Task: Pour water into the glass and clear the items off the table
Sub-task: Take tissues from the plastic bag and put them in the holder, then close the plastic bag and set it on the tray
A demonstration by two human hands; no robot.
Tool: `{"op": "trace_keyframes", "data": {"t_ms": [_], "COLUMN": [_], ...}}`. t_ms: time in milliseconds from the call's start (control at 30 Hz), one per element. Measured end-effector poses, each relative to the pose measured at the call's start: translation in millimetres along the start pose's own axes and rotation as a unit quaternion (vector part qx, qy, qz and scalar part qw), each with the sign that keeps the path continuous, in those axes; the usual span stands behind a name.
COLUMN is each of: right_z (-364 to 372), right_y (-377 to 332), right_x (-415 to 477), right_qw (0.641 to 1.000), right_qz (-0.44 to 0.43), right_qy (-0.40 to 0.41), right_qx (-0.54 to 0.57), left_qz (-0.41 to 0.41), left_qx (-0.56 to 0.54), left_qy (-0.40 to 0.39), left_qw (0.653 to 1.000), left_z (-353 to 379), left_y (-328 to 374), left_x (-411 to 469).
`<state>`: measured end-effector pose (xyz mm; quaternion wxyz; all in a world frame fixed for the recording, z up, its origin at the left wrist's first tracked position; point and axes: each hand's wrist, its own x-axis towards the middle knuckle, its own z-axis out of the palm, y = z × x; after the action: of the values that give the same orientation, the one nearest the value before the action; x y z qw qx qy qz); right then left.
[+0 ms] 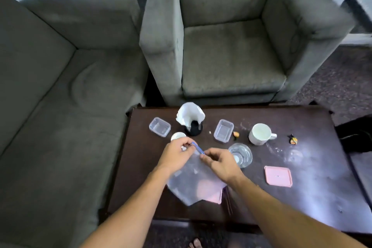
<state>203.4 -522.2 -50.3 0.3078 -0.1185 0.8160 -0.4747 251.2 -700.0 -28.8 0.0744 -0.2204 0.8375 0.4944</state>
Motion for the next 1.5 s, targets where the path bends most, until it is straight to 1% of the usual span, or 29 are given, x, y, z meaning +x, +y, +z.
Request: {"op": "trace_keyframes", "data": {"t_ms": [100,167,267,433,500,600,700,767,867,933,1000,1067,1200,1333,1400,1500], "right_z": [-21,-39,-68,-113,-130,-152,-175,-190,-204,-211,-219,-230,-257,-287,-298,-318], "right_y": [-70,-126,-214,-346,-381,-414,-432,-440,-455,-467,-476,-483,-490,-483,-475,-466], "right_x": [-13,-20,-32,-68,-84,-108,-127,-138,-153,-162,-172,-181,-195,-201,-205,-217], "right_qw": [0.997,0.989,0.964,0.927,0.912,0.887,0.876,0.879,0.898,0.905,0.923,0.933,0.932,0.929,0.928,0.929], "right_qz": [-0.071,-0.128,-0.215,-0.283,-0.299,-0.324,-0.331,-0.327,-0.323,-0.317,-0.312,-0.304,-0.294,-0.256,-0.239,-0.229], "right_qy": [0.018,0.027,0.046,0.045,0.045,0.069,0.104,0.133,0.154,0.181,0.183,0.183,0.213,0.253,0.267,0.285], "right_qx": [-0.032,-0.068,-0.148,-0.243,-0.278,-0.322,-0.334,-0.319,-0.256,-0.218,-0.129,-0.052,-0.008,0.085,0.101,0.056], "left_qz": [0.043,0.083,0.132,0.214,0.238,0.265,0.268,0.265,0.271,0.274,0.265,0.255,0.265,0.297,0.314,0.321], "left_qx": [-0.046,-0.049,-0.044,-0.06,-0.062,-0.068,-0.085,-0.1,-0.11,-0.136,-0.168,-0.194,-0.213,-0.234,-0.238,-0.227], "left_qy": [0.011,0.031,0.079,0.167,0.204,0.253,0.292,0.3,0.295,0.284,0.243,0.189,0.11,0.089,0.082,0.064], "left_qw": [0.998,0.995,0.987,0.961,0.948,0.928,0.914,0.911,0.91,0.909,0.918,0.928,0.934,0.921,0.916,0.917], "left_z": [-47,-81,-129,-205,-229,-261,-293,-309,-318,-316,-311,-304,-280,-255,-244,-225], "left_y": [46,82,141,236,264,294,313,322,335,347,359,370,391,420,434,449], "left_x": [-21,-36,-54,-95,-110,-131,-146,-153,-157,-154,-147,-139,-124,-113,-108,-101]}}
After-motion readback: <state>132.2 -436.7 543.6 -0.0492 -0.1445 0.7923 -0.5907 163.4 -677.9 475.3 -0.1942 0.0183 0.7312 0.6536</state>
